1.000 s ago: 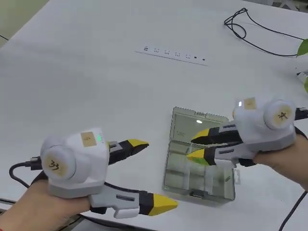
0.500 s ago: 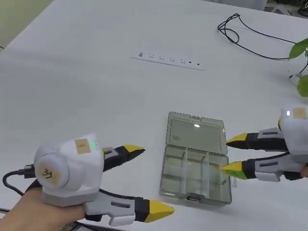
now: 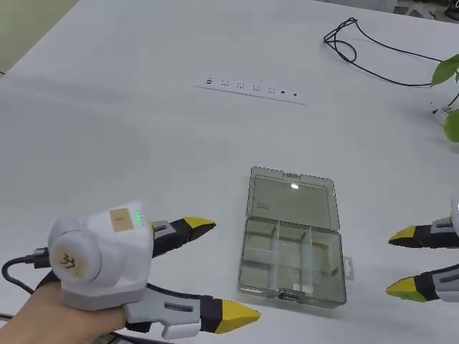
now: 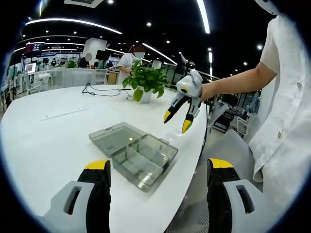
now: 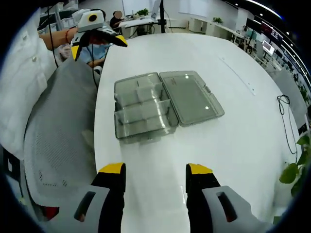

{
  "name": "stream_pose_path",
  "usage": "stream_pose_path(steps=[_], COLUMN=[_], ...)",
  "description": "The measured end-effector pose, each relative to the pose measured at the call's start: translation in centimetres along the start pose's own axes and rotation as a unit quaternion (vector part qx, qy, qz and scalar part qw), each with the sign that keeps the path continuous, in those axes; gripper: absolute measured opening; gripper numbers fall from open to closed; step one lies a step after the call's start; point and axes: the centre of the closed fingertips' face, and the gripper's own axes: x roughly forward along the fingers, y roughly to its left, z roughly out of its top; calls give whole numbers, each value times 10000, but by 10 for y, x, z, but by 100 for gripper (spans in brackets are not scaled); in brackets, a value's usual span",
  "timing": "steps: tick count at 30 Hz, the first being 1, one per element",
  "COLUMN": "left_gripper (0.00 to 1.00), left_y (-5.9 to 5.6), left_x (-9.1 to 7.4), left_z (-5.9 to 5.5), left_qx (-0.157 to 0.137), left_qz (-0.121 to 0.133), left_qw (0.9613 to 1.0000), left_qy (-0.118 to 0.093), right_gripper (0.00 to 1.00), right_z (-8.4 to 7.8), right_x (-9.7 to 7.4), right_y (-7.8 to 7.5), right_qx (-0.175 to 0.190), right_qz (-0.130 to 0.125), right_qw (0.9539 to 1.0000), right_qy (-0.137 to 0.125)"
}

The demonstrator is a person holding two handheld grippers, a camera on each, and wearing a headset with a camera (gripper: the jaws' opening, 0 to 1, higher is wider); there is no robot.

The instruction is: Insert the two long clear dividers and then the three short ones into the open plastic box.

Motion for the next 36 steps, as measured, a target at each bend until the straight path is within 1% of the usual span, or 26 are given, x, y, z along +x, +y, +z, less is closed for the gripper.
stream_pose_path(steps=[3, 5, 7, 9, 11, 12, 15, 17, 19, 21, 23, 27, 33, 36], left_gripper=[82, 82, 82, 82, 82, 82, 82, 82, 82, 82, 82, 81, 81, 81], left_y=[1, 1, 2, 2, 3, 3, 3, 3, 3, 3, 3, 3, 3, 4], left_x=[0, 0, 0, 1, 1, 1, 1, 0, 0, -1, -1, -2, -2, -2], left_z=[-1, 0, 0, 0, 0, 0, 0, -1, 0, 0, -1, -2, -3, -3], left_qx=[-9, -28, -34, -42, -47, -49, -63, -68, -79, -101, -106, -108, -115, -105], left_qz=[0, 4, 7, 10, 12, 12, 18, 18, 28, 42, 42, 38, 36, 45], left_qw=[10000, 10000, 10000, 10000, 10000, 10000, 10000, 10000, 10000, 9999, 9999, 9999, 9999, 9999], left_qy=[14, 3, 0, -2, 10, 15, 17, 24, 5, 5, 13, 24, 38, 46], right_gripper=[50, 50, 49, 49, 49, 49, 49, 47, 47, 46, 45, 44, 34, 33], right_z=[-23, -34, -52, -57, -65, -70, -78, -80, -85, -86, -84, -84, -84, -84], right_x=[6, 9, 22, 23, 24, 25, 30, 31, 35, 35, 34, 31, 28, 27], right_y=[-7, -11, -18, -19, -21, -22, -20, -19, -23, -23, -23, -24, -24, -24], right_qx=[-110, -200, -295, -376, -558, -700, -792, -828, -870, -897, -837, -836, -825, -820], right_qz=[-14, -10, 22, 16, -12, -24, 33, 43, 9, 6, 3, 4, -20, -26], right_qw=[9993, 9983, 9970, 9958, 9927, 9903, 9876, 9866, 9857, 9848, 9858, 9862, 9861, 9860], right_qy=[348, 541, 711, 838, 1070, 1197, 1354, 1404, 1445, 1490, 1454, 1428, 1442, 1450])
